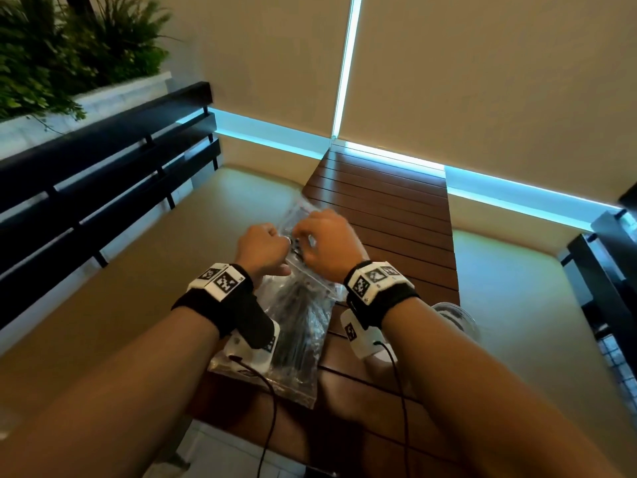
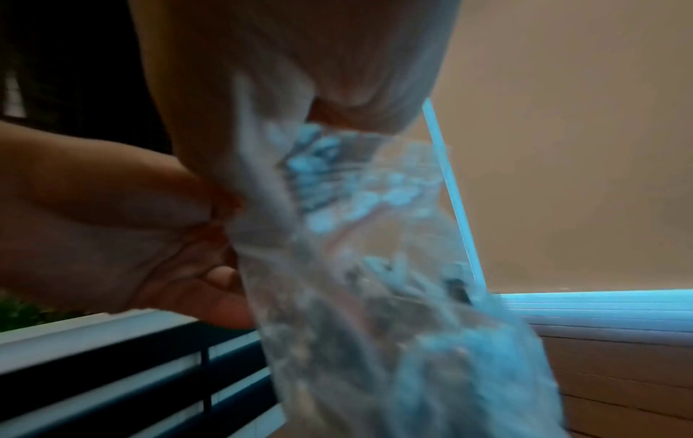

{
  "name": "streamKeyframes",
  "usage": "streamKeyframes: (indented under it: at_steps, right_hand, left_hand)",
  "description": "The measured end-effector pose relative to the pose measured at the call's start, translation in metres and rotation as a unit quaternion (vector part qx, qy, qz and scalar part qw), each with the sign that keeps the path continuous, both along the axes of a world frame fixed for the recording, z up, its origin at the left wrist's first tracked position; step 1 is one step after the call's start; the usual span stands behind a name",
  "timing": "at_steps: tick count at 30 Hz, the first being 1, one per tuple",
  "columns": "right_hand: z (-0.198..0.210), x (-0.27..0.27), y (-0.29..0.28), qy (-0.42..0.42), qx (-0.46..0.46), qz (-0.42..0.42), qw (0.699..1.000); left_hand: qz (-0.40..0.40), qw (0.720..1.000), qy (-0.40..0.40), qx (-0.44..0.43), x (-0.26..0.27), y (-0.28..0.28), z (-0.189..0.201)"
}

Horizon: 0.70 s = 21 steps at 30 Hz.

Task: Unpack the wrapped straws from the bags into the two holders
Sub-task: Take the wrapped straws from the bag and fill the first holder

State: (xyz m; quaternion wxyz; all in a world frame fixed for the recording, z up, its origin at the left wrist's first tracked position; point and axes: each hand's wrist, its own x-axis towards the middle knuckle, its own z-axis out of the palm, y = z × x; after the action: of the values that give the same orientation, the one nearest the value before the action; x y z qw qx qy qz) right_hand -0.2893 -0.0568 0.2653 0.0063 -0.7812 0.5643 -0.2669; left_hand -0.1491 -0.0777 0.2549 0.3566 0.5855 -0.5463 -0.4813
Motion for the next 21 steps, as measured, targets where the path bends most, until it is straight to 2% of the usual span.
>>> streamKeyframes:
  at_steps: [2, 4, 7, 11, 13, 15, 19, 21]
  right_hand:
    - [0.007, 0.007, -0.006, 0.059, 0.075, -0.014, 0.995]
    - [0.004, 0.004, -0.016, 0.082, 0.109, -0.09, 0.987]
    - [-0.005, -0.002, -0.028, 0.053, 0.121, -0.143, 0.981]
    - [-0.012, -0.012, -0.033, 0.029, 0.288, -0.128, 0.949]
    - [-0.016, -0.016, -0.029, 0.026, 0.337, -0.077, 0.938]
    - [-0.022, -0.015, -0.026, 0.042, 0.329, -0.052, 0.942]
    - [-0.036, -0.005, -0.029, 0.013, 0.322, -0.017, 0.947]
    - [-0.039, -0.002, -0.036, 0.073, 0.324, -0.003, 0.943]
  left_hand:
    - [0.002, 1.0, 0.011, -0.018, -0.002, 0.001, -0.002]
    - [-0.003, 0.999, 0.027, -0.023, -0.002, 0.0, -0.005]
    - [-0.021, 0.999, 0.026, -0.04, 0.0, 0.002, -0.009]
    - [-0.002, 0.999, 0.024, -0.037, 0.005, 0.001, -0.015]
    - [-0.003, 1.0, 0.011, -0.025, 0.008, -0.001, -0.022]
    - [0.013, 1.0, 0.007, -0.005, 0.012, -0.002, -0.03]
    - [0.034, 0.999, -0.014, 0.028, 0.02, -0.007, -0.05]
    - [0.029, 0.998, -0.031, 0.037, 0.024, -0.01, -0.055]
